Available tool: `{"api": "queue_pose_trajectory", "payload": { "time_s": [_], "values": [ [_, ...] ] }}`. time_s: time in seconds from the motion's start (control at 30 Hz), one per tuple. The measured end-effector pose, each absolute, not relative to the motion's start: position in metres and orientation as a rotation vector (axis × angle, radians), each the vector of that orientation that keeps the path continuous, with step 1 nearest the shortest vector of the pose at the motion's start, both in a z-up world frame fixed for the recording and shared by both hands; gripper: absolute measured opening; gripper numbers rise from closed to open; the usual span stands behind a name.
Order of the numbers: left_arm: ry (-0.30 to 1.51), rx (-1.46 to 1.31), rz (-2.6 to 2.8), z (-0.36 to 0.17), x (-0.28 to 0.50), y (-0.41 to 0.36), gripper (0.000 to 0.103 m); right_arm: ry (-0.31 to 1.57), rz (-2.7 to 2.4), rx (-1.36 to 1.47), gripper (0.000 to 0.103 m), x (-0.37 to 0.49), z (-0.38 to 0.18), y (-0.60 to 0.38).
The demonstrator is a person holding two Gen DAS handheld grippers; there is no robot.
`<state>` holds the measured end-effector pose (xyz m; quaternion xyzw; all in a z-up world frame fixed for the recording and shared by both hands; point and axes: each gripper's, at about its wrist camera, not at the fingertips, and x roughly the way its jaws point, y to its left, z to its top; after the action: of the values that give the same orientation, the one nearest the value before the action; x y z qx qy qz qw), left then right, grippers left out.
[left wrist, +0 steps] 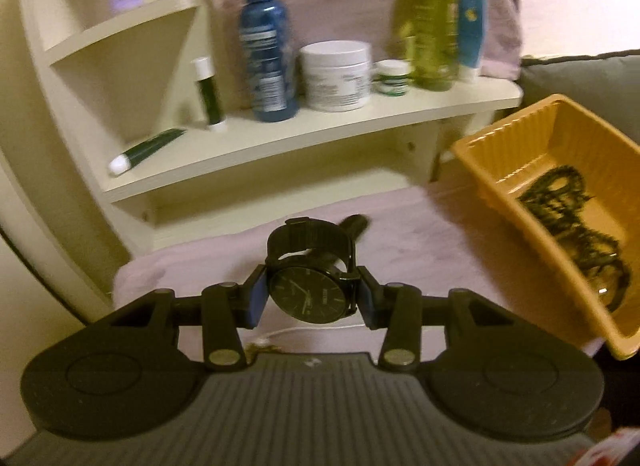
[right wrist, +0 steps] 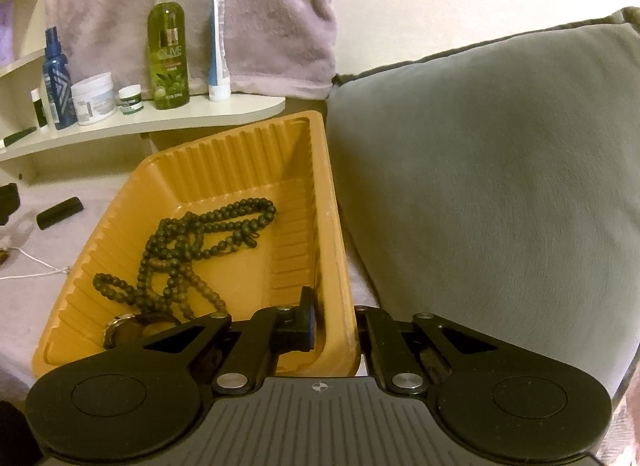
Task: Organize jewelry
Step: 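Carry the black watch into the orange tray and open the left tool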
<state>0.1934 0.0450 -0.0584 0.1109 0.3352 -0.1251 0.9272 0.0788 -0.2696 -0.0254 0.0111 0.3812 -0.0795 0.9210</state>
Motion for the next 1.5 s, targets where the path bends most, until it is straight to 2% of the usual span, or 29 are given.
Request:
{"api": "queue_pose_trajectory", "payload": {
  "time_s": [0.6,0.9,1.27,1.33,1.5],
  "values": [
    [0.651,0.213,-0.488,-0.041,0.173,-0.066,0.042,0.761,-0.148,0.060,0.004,0.078,-0.021,-0.272],
    [0.667,0.250,-0.619,-0.051,0.165,-0.113,0.042,0.762,-0.146,0.079,0.005,0.078,-0.023,-0.274],
    [0.662,0.253,-0.639,-0.061,0.168,-0.131,0.041,0.763,-0.145,0.087,0.005,0.078,-0.023,-0.276],
    [0.643,0.243,-0.638,-0.059,0.168,-0.130,0.045,0.765,-0.145,0.089,0.005,0.078,-0.023,-0.276],
    [0.626,0.226,-0.596,-0.051,0.167,-0.117,0.045,0.762,-0.143,0.083,0.005,0.078,-0.022,-0.275]
  ]
}}
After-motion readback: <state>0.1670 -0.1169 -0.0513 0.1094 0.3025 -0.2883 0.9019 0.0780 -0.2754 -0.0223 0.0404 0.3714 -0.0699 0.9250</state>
